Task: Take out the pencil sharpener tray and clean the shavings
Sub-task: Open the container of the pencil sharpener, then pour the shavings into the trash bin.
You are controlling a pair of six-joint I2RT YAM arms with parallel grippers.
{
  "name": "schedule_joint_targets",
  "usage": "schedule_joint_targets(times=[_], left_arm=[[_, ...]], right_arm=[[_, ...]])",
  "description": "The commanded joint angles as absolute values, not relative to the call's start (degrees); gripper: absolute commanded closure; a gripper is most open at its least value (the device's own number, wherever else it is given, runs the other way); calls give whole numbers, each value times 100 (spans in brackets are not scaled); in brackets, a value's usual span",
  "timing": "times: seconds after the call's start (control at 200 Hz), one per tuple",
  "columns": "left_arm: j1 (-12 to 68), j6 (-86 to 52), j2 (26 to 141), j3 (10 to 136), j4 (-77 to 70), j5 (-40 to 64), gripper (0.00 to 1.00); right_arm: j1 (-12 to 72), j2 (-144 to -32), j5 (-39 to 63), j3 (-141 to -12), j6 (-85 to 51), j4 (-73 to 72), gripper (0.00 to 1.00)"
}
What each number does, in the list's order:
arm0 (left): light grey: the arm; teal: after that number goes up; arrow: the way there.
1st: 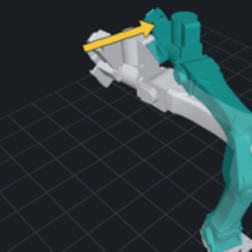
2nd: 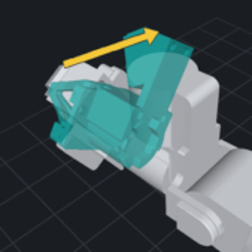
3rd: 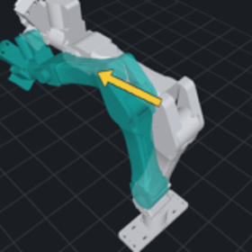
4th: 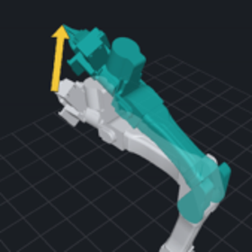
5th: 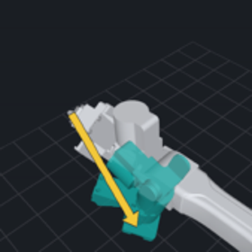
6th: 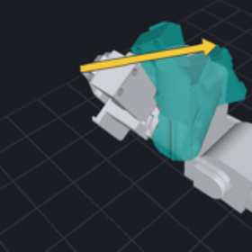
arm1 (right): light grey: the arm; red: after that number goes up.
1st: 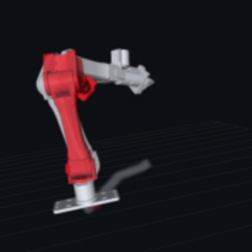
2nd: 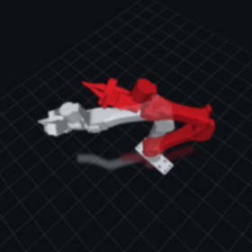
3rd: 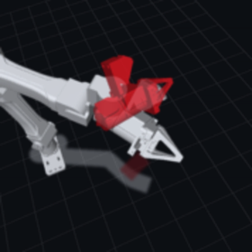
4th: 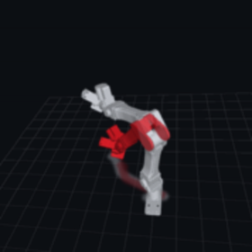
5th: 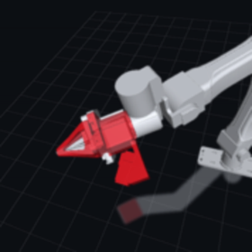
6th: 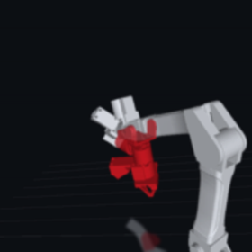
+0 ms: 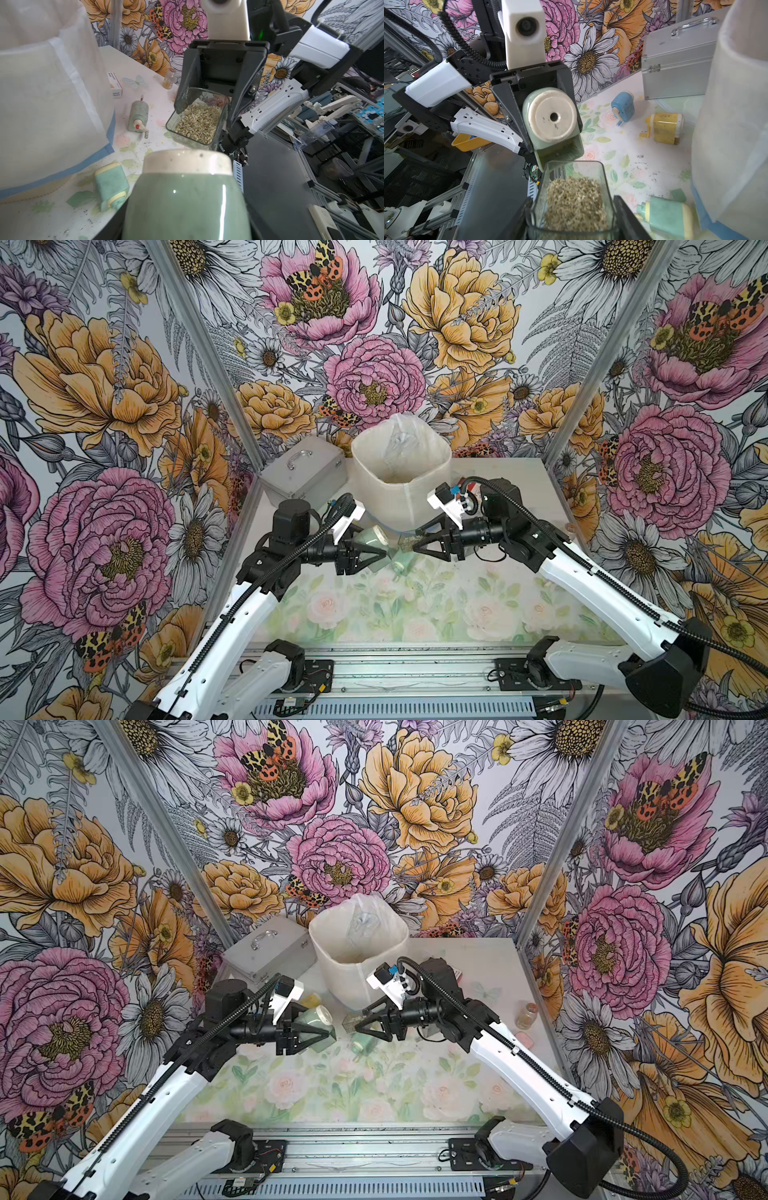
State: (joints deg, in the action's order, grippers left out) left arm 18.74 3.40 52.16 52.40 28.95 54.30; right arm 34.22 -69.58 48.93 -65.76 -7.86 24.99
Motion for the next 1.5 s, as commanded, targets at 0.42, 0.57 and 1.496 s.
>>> schedule_joint_targets(times=[0.42, 0.57, 1.496], left_arm=[[1444, -16, 4987, 5181, 2763, 2921, 100], [1071, -524, 5328, 5209, 2774, 2501, 100], [3377, -2341, 4403, 4201, 3219, -2577, 100]], right_arm=[[3266, -8021, 4134, -8263, -1486, 2551, 67], [3234, -8507, 4104, -8998, -1938, 2549, 66], [3191, -9789, 3848, -11136, -5031, 2471, 67]])
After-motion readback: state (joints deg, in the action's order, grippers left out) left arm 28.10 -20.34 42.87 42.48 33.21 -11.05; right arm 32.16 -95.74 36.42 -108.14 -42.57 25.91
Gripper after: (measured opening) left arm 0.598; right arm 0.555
